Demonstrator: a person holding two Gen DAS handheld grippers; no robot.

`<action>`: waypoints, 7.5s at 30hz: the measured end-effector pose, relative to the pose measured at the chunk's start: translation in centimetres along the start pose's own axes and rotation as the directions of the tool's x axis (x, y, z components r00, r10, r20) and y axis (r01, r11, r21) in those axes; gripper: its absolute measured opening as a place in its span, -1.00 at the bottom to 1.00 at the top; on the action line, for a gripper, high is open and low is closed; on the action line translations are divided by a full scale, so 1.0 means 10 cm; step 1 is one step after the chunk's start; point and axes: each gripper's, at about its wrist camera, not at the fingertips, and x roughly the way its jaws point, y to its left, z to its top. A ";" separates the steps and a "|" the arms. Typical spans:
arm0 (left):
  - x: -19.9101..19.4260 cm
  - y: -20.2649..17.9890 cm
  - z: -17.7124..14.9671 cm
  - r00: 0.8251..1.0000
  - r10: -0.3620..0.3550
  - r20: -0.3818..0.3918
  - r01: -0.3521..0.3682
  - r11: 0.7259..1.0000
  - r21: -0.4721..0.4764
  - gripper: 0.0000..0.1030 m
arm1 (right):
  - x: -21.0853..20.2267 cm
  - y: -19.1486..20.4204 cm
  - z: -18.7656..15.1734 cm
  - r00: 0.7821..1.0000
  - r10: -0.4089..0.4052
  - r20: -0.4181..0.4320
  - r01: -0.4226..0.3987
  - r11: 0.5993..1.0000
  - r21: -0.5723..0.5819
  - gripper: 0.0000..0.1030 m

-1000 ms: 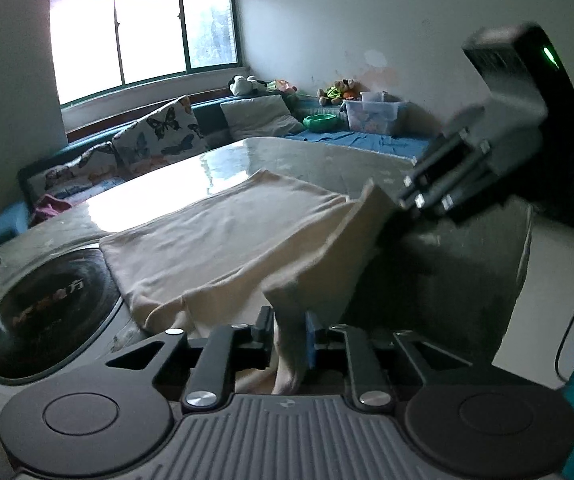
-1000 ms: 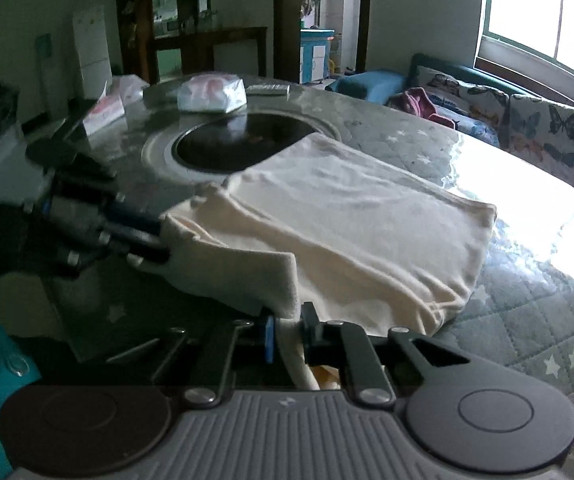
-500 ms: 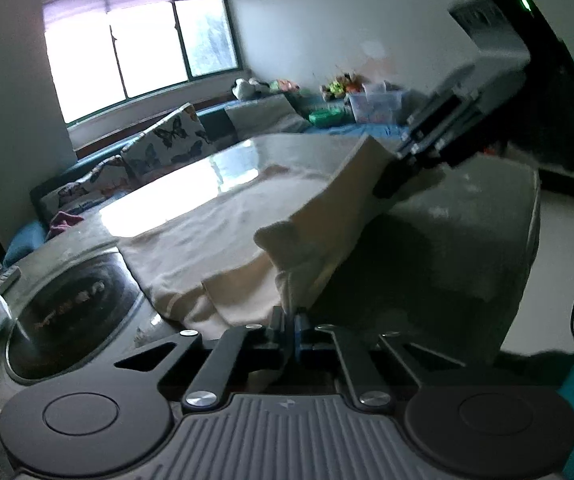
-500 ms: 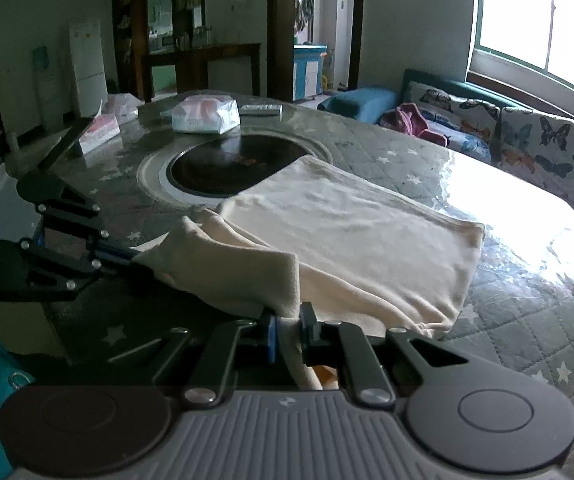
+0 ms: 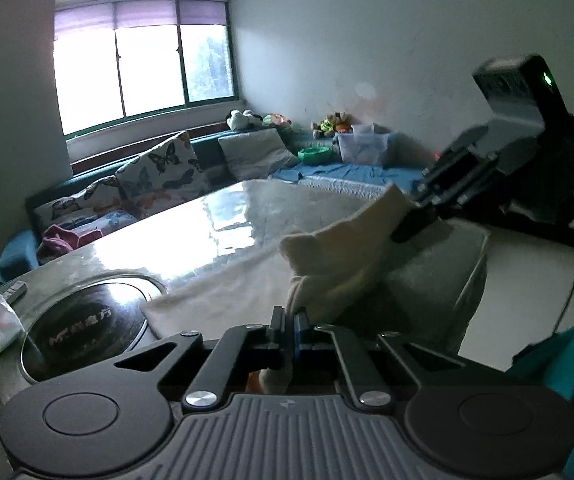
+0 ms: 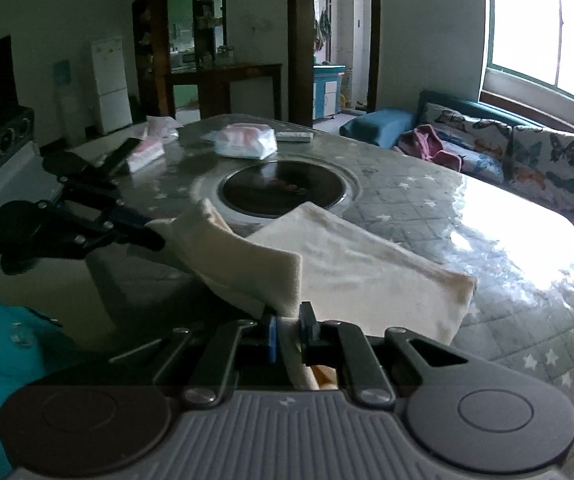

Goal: Fold clothes

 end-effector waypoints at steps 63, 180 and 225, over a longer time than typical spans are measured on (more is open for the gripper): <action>2.25 0.94 0.35 0.959 0.061 -0.278 -0.119 0.974 -0.195 -0.72 | 1.71 -1.17 0.24 0.970 -0.232 -0.078 0.244 0.945 0.220 -0.53; 1.07 1.14 -0.20 0.927 0.251 -0.279 -0.356 0.824 -0.441 -0.48 | 1.79 0.38 0.39 0.998 0.025 -0.050 -0.035 0.981 -0.191 -0.24; 1.08 1.42 -0.10 0.970 0.109 -0.218 -0.239 0.599 -0.764 0.15 | 2.06 0.07 0.57 0.990 0.136 -0.029 -0.135 0.990 0.029 -0.71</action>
